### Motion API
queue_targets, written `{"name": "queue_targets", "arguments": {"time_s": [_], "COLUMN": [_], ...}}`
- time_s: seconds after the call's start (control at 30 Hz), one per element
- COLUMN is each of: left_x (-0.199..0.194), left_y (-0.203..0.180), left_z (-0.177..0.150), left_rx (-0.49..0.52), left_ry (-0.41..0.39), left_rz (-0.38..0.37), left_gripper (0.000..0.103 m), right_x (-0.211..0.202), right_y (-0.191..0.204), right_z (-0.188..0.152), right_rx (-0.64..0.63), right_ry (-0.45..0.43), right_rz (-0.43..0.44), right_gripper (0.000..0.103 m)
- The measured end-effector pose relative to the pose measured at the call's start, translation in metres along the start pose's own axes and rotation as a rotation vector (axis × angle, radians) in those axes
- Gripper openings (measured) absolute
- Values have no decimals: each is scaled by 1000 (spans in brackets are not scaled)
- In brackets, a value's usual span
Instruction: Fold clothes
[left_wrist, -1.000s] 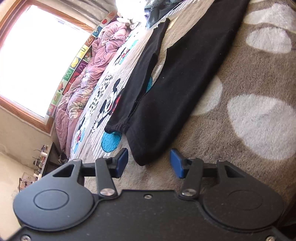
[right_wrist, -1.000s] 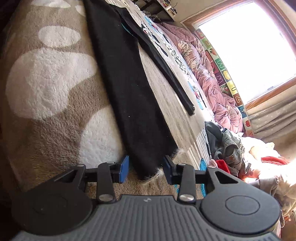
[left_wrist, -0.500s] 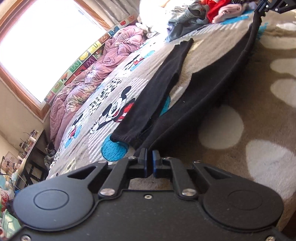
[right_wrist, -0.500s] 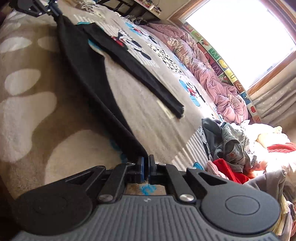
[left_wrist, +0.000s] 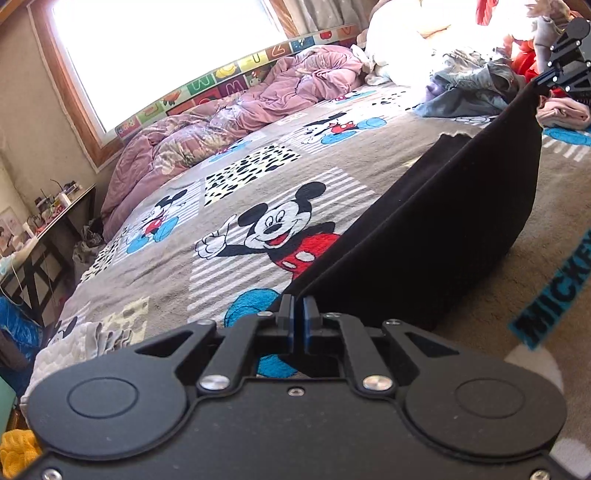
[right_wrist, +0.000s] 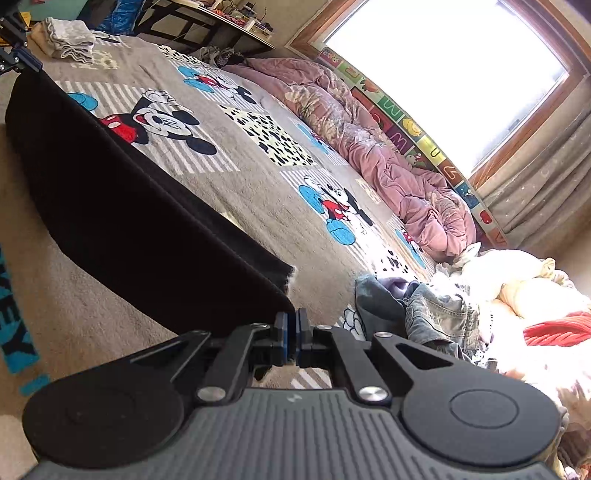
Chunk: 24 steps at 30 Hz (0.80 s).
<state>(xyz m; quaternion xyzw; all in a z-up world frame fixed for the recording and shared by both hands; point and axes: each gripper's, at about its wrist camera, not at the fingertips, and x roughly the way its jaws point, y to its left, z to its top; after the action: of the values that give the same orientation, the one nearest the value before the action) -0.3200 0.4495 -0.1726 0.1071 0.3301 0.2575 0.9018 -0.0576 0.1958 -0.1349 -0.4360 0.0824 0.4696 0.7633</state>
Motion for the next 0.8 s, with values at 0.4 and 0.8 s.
{"name": "queue_targets", "arguments": {"time_s": [0.4,0.8], "left_x": [47,92], "left_y": [30,66], "left_z": [19,16], "left_rx": [-68,-240], "left_ry": [76,197], "left_rz": [-51,-100], "left_gripper": [4,2], "right_x": [96,175], "right_y": [-27,-43], "right_z": [38,59], "right_rx": [33,103], "right_ry": [53,142], "right_rz": [63,204], "right_gripper": [4,4]}}
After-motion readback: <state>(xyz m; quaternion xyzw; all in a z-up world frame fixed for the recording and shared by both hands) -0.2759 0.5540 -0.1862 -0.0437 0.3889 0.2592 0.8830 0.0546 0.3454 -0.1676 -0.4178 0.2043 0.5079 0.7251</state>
